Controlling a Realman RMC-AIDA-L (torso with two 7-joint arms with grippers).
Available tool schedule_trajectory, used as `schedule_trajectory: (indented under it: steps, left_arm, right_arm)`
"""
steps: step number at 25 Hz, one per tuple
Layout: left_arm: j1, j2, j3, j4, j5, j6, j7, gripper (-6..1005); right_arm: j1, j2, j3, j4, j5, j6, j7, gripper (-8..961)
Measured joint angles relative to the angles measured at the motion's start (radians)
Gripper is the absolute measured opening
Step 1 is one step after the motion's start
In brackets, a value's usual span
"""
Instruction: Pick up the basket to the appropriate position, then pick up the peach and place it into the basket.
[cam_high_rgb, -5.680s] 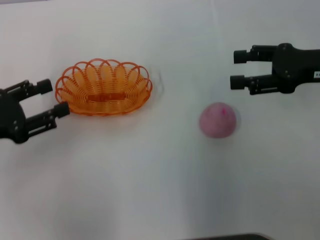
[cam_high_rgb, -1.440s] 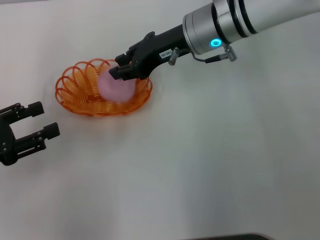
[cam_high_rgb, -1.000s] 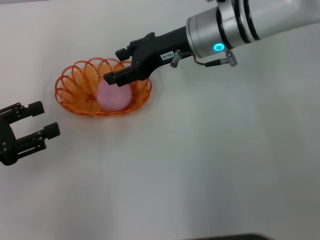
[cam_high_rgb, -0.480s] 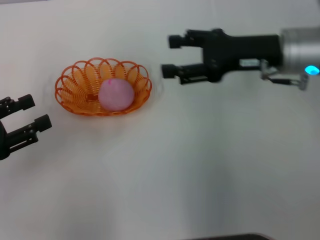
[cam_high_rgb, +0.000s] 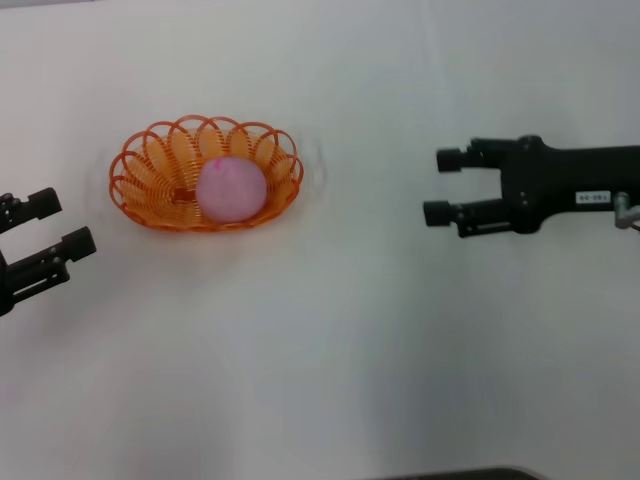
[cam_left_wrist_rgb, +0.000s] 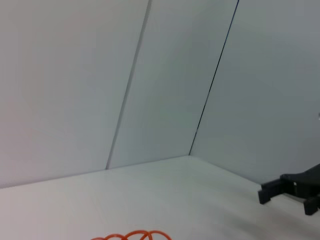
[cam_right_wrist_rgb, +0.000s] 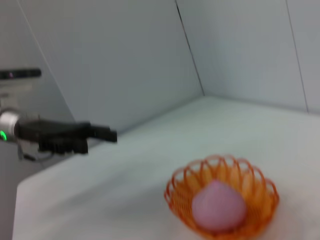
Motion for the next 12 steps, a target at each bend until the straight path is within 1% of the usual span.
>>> schedule_trajectory:
  steps: [3,6,12]
  left_arm:
    - [0.003,0.0,0.0,0.004,0.009,-0.003,0.0,703]
    - [0.004,0.0,0.001,0.008,0.028,-0.01,0.0,704]
    - [0.007,0.0,0.001,0.009,0.053,-0.023,0.001,704]
  right_arm:
    - [0.007,-0.016,0.005,-0.005,-0.059,-0.003,0.039,899]
    - [0.018,-0.023,0.006,-0.025,-0.106,-0.003,0.074,899]
    - [0.022,-0.008,0.008,-0.071,-0.138,-0.001,0.096,899]
